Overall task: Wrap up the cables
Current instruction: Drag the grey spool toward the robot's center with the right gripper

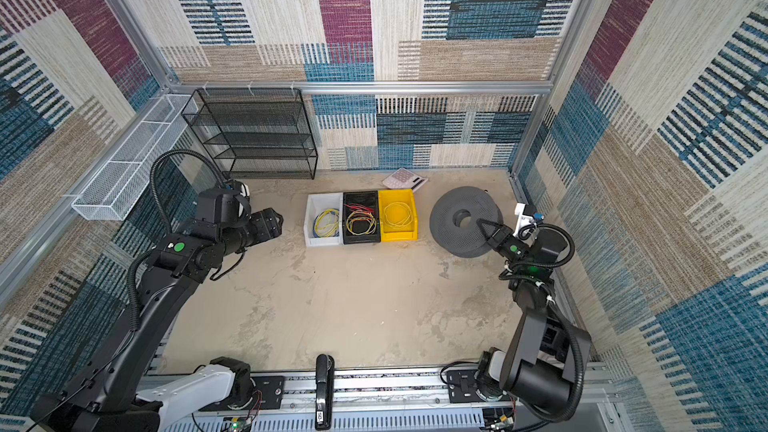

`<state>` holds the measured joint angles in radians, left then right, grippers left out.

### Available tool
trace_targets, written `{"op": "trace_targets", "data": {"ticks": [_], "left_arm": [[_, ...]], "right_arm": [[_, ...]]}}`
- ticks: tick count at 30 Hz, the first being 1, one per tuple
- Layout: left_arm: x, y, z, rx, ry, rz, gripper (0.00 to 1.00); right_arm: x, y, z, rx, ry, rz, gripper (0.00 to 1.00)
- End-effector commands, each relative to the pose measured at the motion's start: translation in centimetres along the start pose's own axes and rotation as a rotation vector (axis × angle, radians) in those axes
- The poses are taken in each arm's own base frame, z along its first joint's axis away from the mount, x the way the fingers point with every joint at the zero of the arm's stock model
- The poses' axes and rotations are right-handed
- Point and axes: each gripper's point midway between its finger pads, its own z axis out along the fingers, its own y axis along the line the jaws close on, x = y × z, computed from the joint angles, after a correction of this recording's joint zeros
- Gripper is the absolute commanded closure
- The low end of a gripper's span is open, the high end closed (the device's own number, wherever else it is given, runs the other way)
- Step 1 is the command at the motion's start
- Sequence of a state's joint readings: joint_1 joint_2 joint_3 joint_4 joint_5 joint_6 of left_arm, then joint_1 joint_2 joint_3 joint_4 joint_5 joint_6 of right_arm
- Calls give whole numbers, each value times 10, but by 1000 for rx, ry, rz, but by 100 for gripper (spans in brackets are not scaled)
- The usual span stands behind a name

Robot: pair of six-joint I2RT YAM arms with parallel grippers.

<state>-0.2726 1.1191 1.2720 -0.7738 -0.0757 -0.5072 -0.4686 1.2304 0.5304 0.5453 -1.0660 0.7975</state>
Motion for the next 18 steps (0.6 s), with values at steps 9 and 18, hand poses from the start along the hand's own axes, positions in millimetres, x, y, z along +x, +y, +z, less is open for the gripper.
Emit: {"op": "trace_targets", "data": {"ticks": [9, 18], "left_arm": [[-10, 8, -11, -52, -66, -44, 26], [2, 15, 9, -108, -25, -94, 25]], "right_arm": [[59, 79, 10, -213, 290, -1, 100], [130, 93, 58, -333, 539, -3, 100]]}}
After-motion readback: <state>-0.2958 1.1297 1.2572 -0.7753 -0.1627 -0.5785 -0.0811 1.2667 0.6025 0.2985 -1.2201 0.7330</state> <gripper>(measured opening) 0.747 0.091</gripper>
